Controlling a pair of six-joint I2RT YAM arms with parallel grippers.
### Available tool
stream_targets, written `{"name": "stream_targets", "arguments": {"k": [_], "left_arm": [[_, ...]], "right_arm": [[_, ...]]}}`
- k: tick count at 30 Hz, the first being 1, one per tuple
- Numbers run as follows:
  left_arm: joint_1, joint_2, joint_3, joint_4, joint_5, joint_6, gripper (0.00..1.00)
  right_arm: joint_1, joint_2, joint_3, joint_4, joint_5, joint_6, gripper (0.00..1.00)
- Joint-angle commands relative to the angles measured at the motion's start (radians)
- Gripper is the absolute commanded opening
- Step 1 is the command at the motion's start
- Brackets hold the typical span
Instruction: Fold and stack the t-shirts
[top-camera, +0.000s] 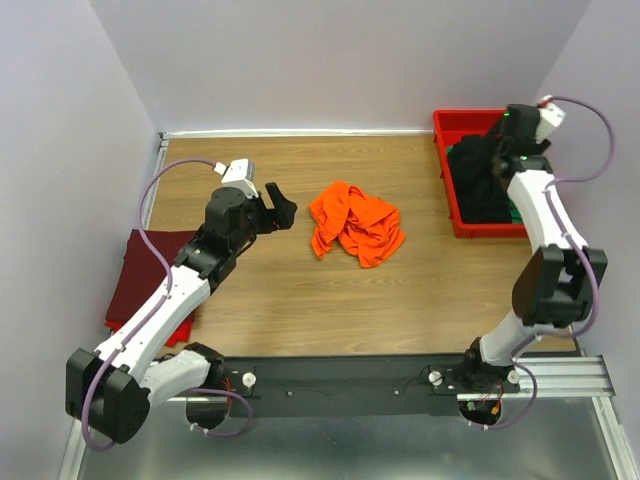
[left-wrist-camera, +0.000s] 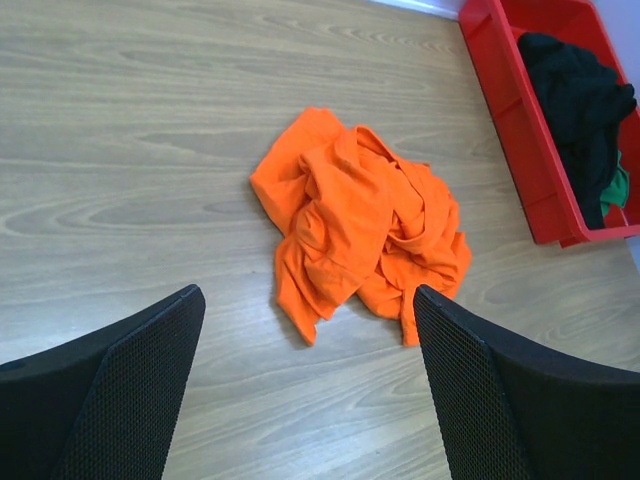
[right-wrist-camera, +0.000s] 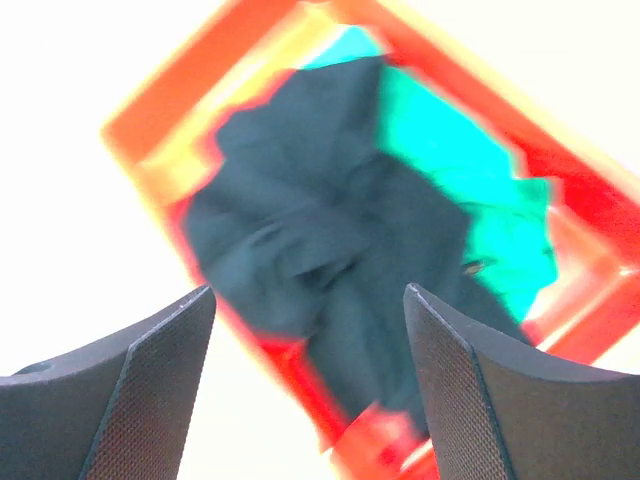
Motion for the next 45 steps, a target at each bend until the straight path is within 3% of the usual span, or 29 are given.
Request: {"name": "stream_targets", "arguments": {"k": [1, 5, 7, 16, 38, 45], "left_arm": [[-0.016, 0.056, -0.05, 0.069, 0.037, -0.067, 0.89], [-0.039, 0.085, -0.107, 0.111, 0.014, -0.128, 0.87], [-0.044, 0.088, -0.139, 0.149, 0.007, -0.154, 0.85], [-0.045, 0.087, -0.196, 0.171, -0.049, -0.177, 0.83], [-0.044, 0.084, -0.177, 0.152, -0.061, -0.136, 0.83], [-0.044, 0.09, -0.179, 0.154, -0.059, -0.134, 0.83]], "right_arm": [[0.23, -0.103, -0.096, -0.006, -0.038, -0.019, 0.81], [0.434, -0.146, -0.247, 0.035, -0.077, 0.012, 0.75], [0.534, -0.154, -0.329, 0.075, -0.13, 0.041, 0.66], [0.79, -0.119, -0.472, 0.233, -0.213, 0.179, 0.65], [0.831, 0.114, -0.415, 0.428, -0.244, 0.271, 0.64], [0.832, 0.117, -0.41, 0.448, -0.245, 0.289, 0.49]]}}
